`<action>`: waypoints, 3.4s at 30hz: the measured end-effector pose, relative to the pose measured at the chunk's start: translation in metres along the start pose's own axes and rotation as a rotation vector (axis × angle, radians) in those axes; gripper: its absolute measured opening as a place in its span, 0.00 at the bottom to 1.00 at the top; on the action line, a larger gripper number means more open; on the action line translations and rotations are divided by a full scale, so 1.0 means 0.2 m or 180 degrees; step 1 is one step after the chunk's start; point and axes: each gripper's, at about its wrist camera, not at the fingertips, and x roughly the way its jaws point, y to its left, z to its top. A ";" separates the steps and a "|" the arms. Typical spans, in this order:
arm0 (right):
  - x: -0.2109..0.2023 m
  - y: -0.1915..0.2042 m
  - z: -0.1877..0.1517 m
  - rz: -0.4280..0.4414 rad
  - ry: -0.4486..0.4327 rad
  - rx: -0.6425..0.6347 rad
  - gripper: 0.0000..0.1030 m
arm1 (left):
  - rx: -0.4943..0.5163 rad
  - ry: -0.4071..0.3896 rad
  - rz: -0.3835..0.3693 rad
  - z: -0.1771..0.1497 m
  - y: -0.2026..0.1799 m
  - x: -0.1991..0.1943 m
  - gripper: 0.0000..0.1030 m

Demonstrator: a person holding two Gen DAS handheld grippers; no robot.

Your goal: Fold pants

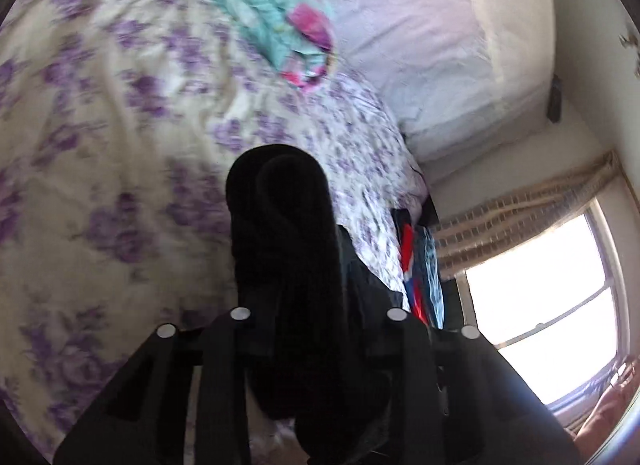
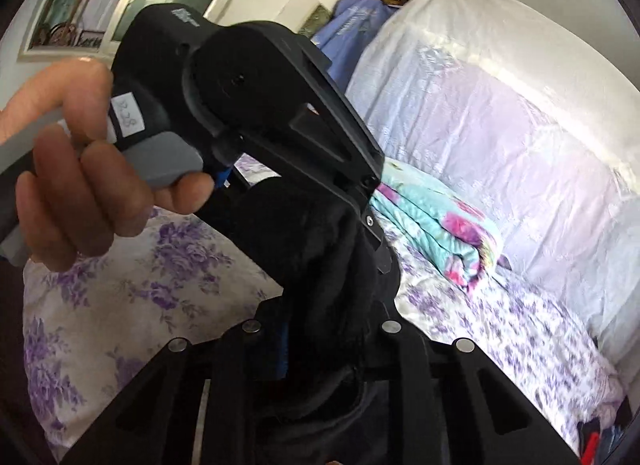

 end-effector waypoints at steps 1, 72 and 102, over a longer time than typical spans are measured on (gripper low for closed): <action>-0.01 -0.01 0.00 -0.0053 -0.0027 0.0037 0.23 | 0.0043 0.0000 -0.0007 0.00 -0.03 0.01 0.26; -1.07 -1.30 -1.49 -0.0900 0.1248 0.3358 0.00 | 0.1656 0.1098 0.0399 -0.61 -0.68 1.17 0.85; -0.46 -1.46 -0.76 0.0429 0.1042 0.2242 0.58 | 0.1743 0.0806 0.0318 -0.74 -0.66 0.89 0.89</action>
